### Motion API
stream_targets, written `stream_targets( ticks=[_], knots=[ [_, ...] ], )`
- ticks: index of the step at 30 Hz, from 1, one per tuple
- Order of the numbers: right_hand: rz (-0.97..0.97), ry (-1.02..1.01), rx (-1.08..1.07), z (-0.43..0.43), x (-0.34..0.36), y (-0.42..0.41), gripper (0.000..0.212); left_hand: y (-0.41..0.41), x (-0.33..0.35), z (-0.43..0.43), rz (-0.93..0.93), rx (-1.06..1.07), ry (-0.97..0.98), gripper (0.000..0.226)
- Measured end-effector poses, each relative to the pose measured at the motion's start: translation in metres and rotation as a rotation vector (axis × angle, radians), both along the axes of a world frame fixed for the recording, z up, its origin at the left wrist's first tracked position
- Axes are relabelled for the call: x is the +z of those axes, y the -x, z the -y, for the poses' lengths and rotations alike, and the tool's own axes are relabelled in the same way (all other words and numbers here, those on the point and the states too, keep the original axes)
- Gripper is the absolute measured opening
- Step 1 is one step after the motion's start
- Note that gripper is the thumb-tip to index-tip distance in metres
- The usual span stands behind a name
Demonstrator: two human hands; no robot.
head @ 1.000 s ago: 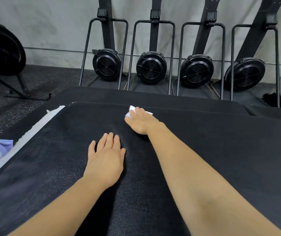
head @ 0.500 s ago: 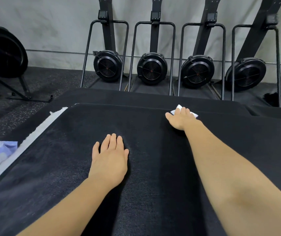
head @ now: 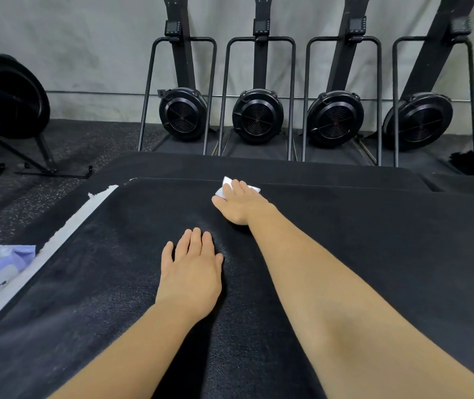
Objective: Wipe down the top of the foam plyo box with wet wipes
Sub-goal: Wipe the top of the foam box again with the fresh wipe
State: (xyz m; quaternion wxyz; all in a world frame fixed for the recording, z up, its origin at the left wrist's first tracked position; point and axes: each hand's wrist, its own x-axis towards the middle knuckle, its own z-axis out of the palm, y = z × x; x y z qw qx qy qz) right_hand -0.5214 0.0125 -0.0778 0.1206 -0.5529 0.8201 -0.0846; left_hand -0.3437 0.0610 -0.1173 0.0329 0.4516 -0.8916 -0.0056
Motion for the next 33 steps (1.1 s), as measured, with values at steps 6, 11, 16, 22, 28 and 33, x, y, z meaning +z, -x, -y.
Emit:
stream_targets(
  ticks=[6, 11, 16, 22, 28, 33],
  knots=[
    [0.030, 0.016, -0.165, -0.061, -0.002, 0.080, 0.055, 0.002, 0.014, -0.009, 0.056, 0.016, 0.037, 0.055],
    [-0.033, -0.034, -0.272, -0.115, -0.005, 0.148, 0.057, 0.013, 0.035, -0.024, 0.060, -0.024, 0.088, 0.047],
    [-0.040, -0.099, -0.425, -0.153, -0.002, 0.191, 0.063, 0.032, 0.049, -0.052, 0.072, -0.203, 0.068, 0.030],
    [-0.033, -0.087, -0.522, -0.158, 0.002, 0.187, 0.068, 0.034, 0.043, -0.051, 0.212, -0.216, -0.034, 0.051],
    [-0.075, 0.001, -0.340, -0.126, 0.003, 0.101, 0.069, 0.037, 0.047, -0.051, 0.279, -0.211, -0.049, 0.053],
    [0.005, -0.012, -0.088, -0.102, 0.002, 0.024, 0.068, 0.039, 0.050, -0.055, 0.280, -0.200, -0.030, 0.054]
  ],
)
